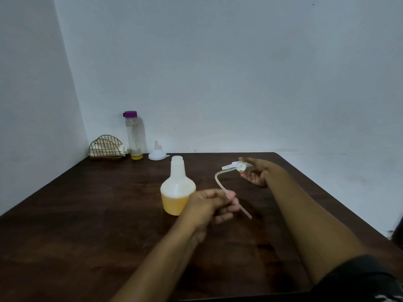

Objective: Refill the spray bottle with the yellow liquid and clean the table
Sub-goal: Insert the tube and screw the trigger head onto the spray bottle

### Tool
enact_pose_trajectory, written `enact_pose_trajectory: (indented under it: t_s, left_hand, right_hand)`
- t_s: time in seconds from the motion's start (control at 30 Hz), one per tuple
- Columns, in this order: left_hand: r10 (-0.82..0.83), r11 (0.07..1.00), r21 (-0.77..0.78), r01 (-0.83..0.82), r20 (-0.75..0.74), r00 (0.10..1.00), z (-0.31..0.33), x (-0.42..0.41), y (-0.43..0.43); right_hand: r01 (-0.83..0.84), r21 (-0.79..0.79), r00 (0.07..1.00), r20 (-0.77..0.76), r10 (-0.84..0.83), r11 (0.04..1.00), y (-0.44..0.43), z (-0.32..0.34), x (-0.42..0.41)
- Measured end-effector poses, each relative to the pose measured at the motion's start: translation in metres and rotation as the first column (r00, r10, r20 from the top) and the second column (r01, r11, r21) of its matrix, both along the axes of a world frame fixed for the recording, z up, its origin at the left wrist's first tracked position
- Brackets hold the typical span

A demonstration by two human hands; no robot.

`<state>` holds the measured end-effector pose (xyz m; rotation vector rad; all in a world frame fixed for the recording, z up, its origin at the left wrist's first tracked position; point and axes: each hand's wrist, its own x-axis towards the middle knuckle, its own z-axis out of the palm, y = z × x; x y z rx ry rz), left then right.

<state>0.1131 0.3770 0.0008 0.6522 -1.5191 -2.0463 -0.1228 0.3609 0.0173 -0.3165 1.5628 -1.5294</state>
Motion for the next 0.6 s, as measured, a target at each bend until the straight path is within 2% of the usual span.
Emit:
enact_pose_trajectory:
  t_s: [0.13,0.3,0.47,0.6]
  left_hand:
    - [0.121,0.99,-0.071,-0.126,-0.07,0.99,0.039,0.027,-0.037]
    - [0.268,0.928,-0.235,-0.289,-0.117,0.956,0.074,0.053,-0.08]
    - [0.391,0.836,-0.372,-0.403,-0.112,0.914,0.083,0.053,-0.114]
    - [0.443,0.757,-0.495,-0.426,-0.089,0.892,0.082,0.045,-0.127]
  right_hand:
    - [-0.001,-0.216,0.996,0.09,0.021,0.976,-0.012,0.027,0.013]
    - [-0.017,-0.383,0.986,0.149,0.08,0.924,-0.023,0.053,0.032]
    - [0.046,-0.494,0.975,0.21,0.068,0.868,-0.033,0.066,0.048]
    - [0.113,-0.539,0.971,0.238,0.022,0.834,-0.034,0.067,0.05]
